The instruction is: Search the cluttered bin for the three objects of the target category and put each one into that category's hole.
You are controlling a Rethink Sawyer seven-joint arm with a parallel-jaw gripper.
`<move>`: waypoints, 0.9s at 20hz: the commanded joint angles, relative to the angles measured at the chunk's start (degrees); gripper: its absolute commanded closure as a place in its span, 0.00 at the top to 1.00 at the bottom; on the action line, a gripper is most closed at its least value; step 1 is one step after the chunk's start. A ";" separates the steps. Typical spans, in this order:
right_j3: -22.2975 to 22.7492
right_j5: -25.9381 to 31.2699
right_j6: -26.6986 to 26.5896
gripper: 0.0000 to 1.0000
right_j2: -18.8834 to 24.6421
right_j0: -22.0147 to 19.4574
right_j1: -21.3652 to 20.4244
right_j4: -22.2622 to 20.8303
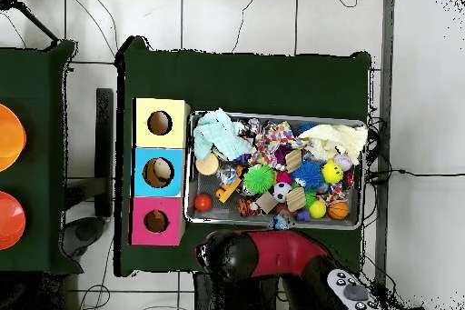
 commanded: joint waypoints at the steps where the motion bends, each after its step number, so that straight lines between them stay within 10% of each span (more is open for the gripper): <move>1: -11.46 3.73 4.42 1.00 1.75 0.54 1.79 1.71; 18: -15.86 8.28 2.61 1.00 2.88 1.15 3.44 1.74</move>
